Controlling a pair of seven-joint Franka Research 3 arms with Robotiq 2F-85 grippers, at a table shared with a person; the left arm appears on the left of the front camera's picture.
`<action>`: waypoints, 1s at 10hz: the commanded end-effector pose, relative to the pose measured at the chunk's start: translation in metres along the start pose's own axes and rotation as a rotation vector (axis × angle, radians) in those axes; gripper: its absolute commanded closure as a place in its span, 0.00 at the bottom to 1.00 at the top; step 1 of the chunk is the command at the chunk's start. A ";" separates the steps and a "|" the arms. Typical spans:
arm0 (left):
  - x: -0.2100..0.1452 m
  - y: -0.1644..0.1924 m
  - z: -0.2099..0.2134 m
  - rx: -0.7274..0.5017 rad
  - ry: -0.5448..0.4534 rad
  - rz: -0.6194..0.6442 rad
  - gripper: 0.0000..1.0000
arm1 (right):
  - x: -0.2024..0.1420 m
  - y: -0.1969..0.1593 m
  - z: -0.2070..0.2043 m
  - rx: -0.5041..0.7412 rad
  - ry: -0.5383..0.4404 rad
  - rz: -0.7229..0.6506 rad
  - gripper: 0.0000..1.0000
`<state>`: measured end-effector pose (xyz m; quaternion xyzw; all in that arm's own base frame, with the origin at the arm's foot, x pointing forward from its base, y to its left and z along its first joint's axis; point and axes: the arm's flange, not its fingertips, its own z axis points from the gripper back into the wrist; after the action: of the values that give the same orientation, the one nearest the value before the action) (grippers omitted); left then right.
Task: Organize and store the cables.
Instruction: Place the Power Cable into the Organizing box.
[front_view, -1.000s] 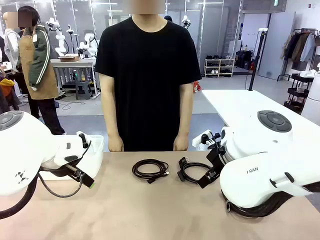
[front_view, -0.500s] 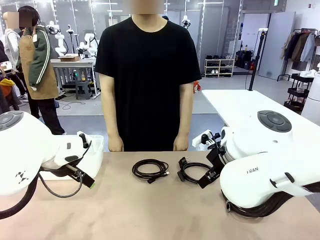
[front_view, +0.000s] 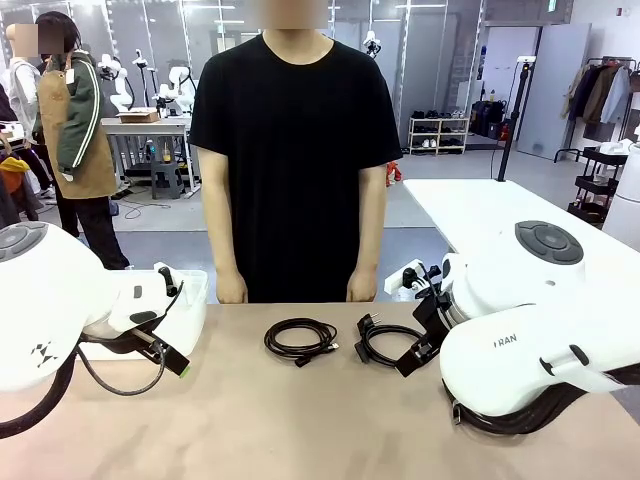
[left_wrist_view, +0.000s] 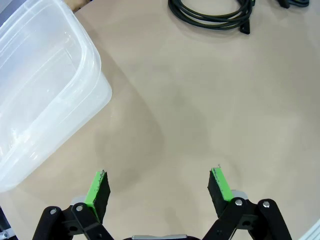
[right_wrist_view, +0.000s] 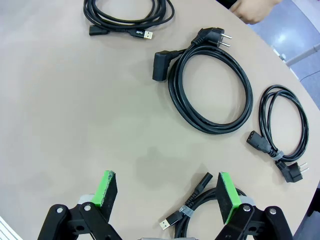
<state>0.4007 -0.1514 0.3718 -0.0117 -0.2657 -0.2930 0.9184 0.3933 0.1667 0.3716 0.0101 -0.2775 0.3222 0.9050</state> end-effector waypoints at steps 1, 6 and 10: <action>0.000 0.001 0.000 0.000 0.000 0.001 0.00 | 0.000 0.000 0.000 0.001 0.000 -0.002 0.00; 0.003 0.040 0.087 -0.133 0.063 -0.216 0.00 | 0.000 -0.085 0.090 0.098 0.020 0.120 0.00; -0.046 0.111 0.175 -0.277 -0.133 -0.318 0.00 | -0.058 -0.151 0.171 0.172 -0.028 0.127 0.00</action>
<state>0.3499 -0.0330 0.5031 -0.1005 -0.2713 -0.4680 0.8350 0.3679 0.0005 0.5084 0.0643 -0.2626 0.4005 0.8755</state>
